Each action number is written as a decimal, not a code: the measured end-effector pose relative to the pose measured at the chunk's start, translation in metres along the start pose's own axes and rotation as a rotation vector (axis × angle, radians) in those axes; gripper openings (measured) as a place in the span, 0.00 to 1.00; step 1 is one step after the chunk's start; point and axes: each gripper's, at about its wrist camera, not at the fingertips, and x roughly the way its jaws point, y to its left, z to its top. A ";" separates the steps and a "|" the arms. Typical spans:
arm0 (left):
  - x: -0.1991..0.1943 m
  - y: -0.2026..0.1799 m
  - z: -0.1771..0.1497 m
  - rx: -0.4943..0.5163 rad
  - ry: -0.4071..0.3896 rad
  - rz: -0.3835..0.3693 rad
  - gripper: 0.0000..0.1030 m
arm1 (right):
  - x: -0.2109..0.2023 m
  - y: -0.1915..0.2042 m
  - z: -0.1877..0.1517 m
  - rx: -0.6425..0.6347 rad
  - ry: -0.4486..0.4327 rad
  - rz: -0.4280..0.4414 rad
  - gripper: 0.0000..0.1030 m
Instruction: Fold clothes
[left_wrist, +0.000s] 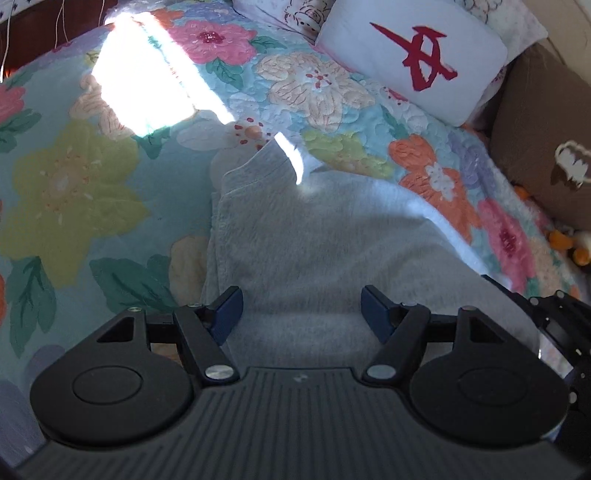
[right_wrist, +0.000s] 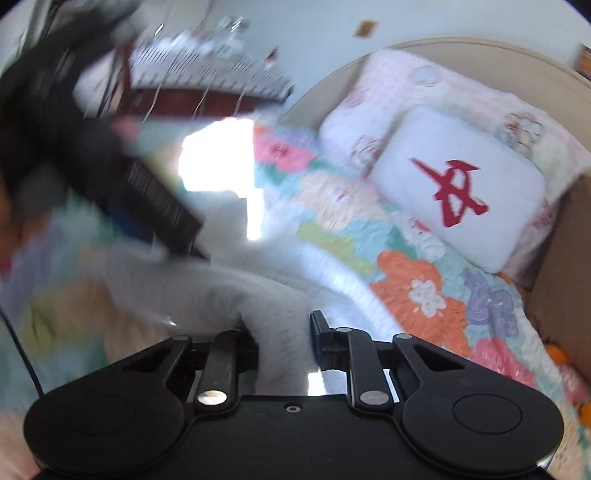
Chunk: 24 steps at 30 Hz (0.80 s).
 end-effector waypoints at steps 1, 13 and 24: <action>-0.003 0.005 -0.001 -0.055 -0.001 -0.059 0.69 | -0.006 -0.004 0.005 0.037 -0.030 -0.004 0.19; -0.100 0.014 -0.016 -0.372 -0.110 -0.350 0.66 | -0.038 -0.064 0.024 0.716 -0.253 0.492 0.20; 0.007 -0.050 -0.071 -0.305 0.222 -0.313 0.66 | -0.030 -0.114 -0.102 0.986 -0.082 0.321 0.23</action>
